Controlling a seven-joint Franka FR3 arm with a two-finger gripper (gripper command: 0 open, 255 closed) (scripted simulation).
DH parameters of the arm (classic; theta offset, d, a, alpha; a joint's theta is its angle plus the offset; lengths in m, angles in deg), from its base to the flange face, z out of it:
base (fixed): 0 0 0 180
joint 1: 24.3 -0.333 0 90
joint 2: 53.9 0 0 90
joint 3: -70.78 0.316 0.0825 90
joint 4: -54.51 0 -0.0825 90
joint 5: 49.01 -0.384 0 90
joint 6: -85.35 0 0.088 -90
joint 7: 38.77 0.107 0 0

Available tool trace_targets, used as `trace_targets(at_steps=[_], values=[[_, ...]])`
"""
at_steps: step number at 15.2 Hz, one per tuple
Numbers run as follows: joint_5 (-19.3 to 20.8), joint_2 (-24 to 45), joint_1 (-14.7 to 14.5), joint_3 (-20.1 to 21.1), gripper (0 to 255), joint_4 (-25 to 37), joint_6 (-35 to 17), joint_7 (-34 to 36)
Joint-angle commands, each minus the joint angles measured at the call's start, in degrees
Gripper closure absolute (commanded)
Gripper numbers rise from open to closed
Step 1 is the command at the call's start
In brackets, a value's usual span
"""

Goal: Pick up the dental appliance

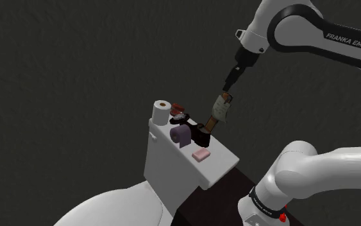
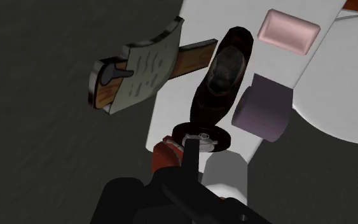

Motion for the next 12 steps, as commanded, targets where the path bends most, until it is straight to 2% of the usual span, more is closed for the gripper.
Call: trace_targets(at_steps=[1,12], values=[[0.00,0.00,0.00,0.00,0,0.00,0.00,0.00],[0.43,19.48,-0.19,-7.74,0,1.36,-16.03,-8.67]])
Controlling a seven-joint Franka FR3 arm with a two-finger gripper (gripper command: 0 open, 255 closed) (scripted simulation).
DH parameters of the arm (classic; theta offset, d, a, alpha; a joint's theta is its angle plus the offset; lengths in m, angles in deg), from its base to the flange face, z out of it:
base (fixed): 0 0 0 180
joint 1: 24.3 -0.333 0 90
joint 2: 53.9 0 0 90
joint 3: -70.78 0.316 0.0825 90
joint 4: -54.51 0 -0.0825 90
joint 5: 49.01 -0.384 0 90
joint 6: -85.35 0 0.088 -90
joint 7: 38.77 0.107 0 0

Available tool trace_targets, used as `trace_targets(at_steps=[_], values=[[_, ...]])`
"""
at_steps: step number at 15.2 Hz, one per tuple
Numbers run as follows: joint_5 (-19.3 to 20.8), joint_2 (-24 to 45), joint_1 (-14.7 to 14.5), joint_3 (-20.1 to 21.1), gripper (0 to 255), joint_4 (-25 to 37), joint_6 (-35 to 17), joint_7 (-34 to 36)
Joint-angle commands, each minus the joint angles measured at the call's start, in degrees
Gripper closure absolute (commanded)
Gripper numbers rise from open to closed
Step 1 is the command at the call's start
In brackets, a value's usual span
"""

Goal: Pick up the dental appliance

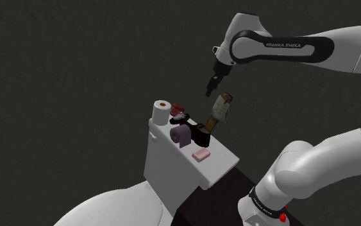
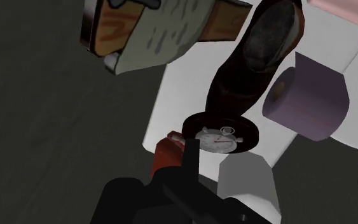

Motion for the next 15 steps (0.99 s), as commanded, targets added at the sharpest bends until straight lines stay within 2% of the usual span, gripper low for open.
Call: trace_targets(at_steps=[1,8,15], values=[[-0.42,4.09,-0.20,-1.22,0,1.32,-2.37,-1.69],[-3.67,19.27,-0.67,-4.94,0,7.47,-9.60,-8.52],[-9.38,35.40,0.05,-6.54,0,17.20,-13.56,-16.11]])
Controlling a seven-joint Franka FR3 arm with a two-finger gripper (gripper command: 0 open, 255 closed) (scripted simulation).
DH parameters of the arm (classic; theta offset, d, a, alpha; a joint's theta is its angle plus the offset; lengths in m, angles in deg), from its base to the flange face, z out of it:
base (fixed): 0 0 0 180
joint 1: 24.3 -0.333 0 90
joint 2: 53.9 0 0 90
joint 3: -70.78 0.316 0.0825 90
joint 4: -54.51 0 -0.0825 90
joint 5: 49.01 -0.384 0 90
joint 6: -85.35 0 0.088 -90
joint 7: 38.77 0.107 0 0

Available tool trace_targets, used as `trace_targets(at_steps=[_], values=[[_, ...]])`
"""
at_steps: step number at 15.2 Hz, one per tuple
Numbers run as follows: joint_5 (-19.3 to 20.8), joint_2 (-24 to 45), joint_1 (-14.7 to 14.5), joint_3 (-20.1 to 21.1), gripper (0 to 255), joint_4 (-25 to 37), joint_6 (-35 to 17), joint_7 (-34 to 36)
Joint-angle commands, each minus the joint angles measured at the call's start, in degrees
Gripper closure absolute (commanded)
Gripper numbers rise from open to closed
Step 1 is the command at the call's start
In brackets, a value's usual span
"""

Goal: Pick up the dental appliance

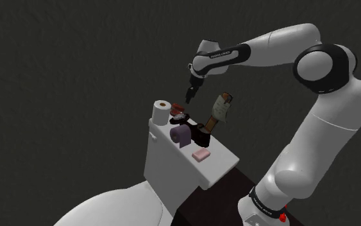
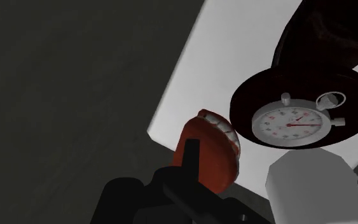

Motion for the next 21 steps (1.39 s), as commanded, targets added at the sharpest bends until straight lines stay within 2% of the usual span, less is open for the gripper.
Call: trace_targets(at_steps=[1,7,16,17,21], values=[[-1.74,4.57,0.51,-0.10,0,3.11,-0.67,-2.21],[-5.84,17.56,2.73,0.88,0,13.86,-0.79,-7.08],[-6.80,20.58,3.05,1.38,0,12.12,-5.48,-7.75],[-6.79,20.53,3.04,1.38,255,12.01,-5.54,-7.74],[-6.78,20.54,3.02,1.38,255,12.10,-5.46,-7.71]])
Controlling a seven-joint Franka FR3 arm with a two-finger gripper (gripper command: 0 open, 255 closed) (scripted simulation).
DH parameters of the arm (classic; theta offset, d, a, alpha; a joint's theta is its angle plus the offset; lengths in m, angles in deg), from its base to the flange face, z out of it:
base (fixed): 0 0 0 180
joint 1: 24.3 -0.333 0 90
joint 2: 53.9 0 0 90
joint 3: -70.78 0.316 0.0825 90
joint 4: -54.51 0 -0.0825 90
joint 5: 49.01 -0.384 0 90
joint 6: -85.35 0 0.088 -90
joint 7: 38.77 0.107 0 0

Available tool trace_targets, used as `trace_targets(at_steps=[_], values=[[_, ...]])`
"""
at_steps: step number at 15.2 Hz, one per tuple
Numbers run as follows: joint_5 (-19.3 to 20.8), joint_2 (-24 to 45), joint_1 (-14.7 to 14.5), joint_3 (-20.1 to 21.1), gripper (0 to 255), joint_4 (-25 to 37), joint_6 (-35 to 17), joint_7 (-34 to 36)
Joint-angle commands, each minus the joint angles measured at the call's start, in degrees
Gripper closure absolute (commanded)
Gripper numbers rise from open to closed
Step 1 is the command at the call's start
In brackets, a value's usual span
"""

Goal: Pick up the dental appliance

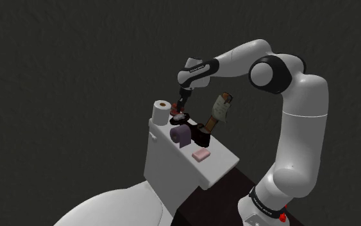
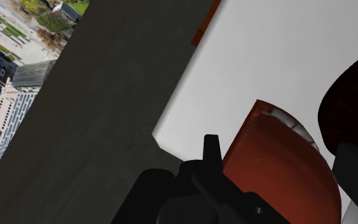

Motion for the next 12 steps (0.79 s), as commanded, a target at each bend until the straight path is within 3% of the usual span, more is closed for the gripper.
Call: trace_targets(at_steps=[1,5,12], values=[[0.00,0.11,0.01,0.00,255,0.00,-0.05,0.01],[-0.01,0.11,0.03,-0.01,255,-0.03,-0.08,-0.03],[0.89,-2.70,-0.26,-0.45,255,1.55,4.24,0.60]])
